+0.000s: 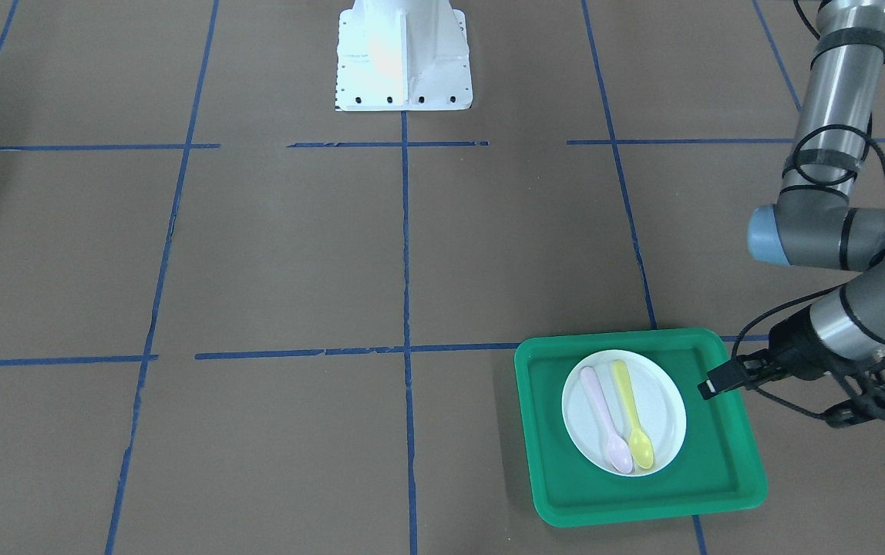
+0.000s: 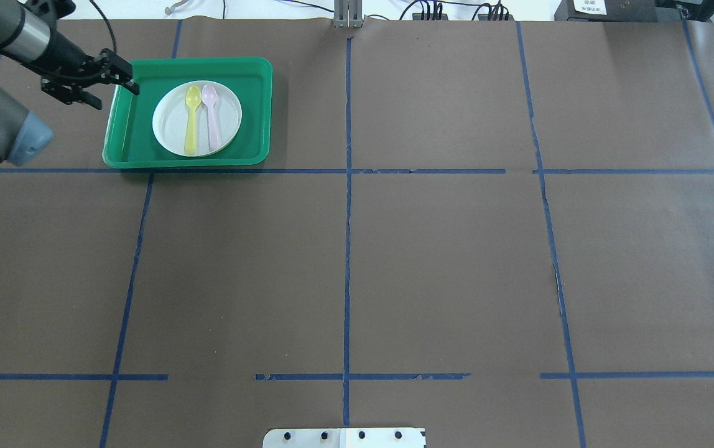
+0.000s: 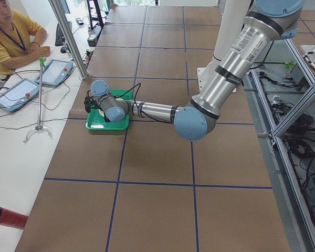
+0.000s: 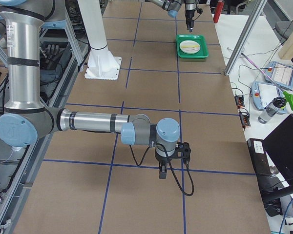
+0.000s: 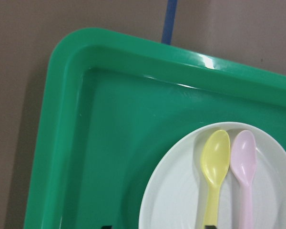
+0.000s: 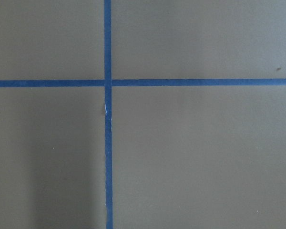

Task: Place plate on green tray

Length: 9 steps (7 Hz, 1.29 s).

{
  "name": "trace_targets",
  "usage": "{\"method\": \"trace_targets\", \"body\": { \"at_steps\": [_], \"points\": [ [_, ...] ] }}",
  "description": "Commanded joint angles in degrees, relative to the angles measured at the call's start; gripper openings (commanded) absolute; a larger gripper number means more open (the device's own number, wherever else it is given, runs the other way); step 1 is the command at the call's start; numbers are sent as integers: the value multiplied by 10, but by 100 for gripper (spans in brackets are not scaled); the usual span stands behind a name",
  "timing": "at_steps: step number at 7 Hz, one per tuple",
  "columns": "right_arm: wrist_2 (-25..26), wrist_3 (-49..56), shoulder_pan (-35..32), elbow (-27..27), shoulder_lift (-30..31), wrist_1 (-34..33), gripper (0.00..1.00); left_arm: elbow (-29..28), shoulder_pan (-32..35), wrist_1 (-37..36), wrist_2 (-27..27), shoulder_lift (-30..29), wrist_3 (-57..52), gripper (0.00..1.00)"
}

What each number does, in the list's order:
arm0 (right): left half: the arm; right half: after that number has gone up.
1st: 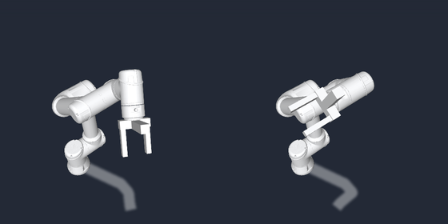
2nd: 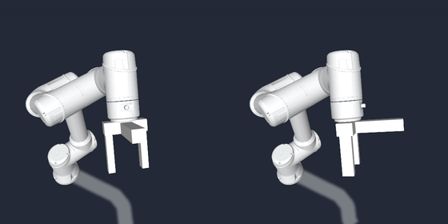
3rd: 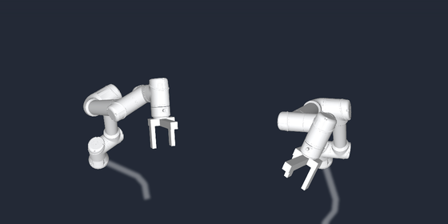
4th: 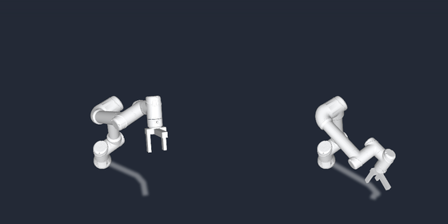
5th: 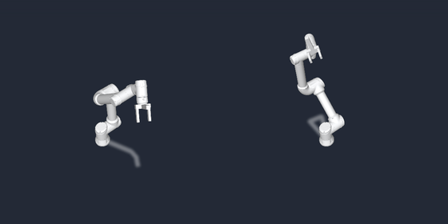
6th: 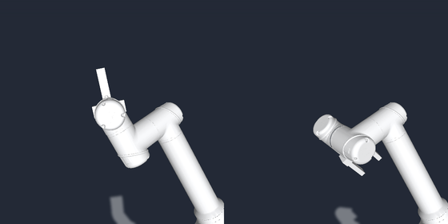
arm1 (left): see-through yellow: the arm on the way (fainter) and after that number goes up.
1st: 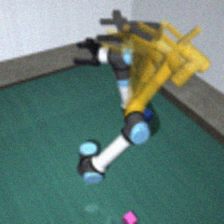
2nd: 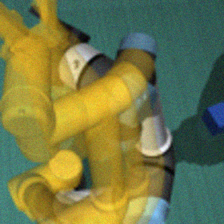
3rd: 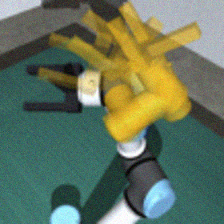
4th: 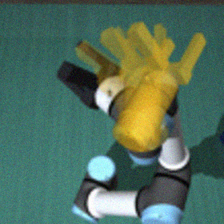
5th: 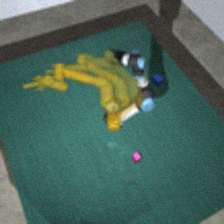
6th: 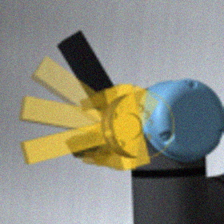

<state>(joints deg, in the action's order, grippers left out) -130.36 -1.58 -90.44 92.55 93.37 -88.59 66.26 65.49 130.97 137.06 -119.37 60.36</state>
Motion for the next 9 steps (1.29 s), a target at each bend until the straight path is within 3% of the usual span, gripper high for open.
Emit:
{"method": "trace_targets", "body": {
  "at_steps": [1, 4, 6, 8, 9],
  "points": [
    [0, 0, 0, 0, 0, -1, 100, 115, 66, -105, 37, 86, -124, 100],
    [0, 0, 0, 0, 0, 0, 100, 226, 171, -264, 30, 220, -409, 100],
    [-1, 0, 0, 0, 0, 0, 100, 238, 216, -268, 28, 293, -515, 100],
    [0, 0, 0, 0, 0, 0, 100, 239, 216, -320, 21, 306, -563, 100],
    [-1, 0, 0, 0, 0, 0, 100, 255, 236, -367, -23, 311, -609, 100]
  ]
}}
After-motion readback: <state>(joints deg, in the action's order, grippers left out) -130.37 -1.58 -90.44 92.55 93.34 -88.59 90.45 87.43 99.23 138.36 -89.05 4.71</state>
